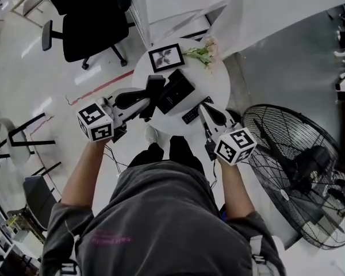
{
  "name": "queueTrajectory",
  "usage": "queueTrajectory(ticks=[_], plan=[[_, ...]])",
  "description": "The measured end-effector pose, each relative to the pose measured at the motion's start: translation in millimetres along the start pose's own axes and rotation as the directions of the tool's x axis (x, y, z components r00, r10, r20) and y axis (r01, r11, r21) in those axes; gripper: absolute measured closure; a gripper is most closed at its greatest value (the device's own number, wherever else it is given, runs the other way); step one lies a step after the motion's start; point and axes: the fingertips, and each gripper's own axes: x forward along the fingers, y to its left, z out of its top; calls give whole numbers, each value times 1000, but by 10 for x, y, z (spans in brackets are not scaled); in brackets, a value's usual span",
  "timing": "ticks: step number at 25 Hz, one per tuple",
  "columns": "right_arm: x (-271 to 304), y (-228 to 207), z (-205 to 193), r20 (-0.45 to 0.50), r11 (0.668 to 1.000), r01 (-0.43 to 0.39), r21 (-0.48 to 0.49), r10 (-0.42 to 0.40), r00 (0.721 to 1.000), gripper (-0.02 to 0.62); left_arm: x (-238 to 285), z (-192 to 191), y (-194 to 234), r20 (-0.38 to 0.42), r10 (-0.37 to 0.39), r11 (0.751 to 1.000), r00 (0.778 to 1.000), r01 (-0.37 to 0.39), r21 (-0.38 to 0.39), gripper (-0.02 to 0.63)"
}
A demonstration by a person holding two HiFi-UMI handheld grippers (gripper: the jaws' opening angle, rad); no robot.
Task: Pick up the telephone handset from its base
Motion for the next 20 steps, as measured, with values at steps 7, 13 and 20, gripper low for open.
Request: queueTrajectory(ticks=[7,13,20], plan=[[-100,234,91,40,999,9,-37,-8,999,574,-216,123,-238,35,-16,999,999,15,36,528],[-161,421,158,71,999,16,-51,-13,997,574,-382,233,-407,53,-20,998,998,17,53,529],[-168,511,151,89,998,15,-56,-10,996,574,-447,293,-485,70,-26,996,997,20,83,529]])
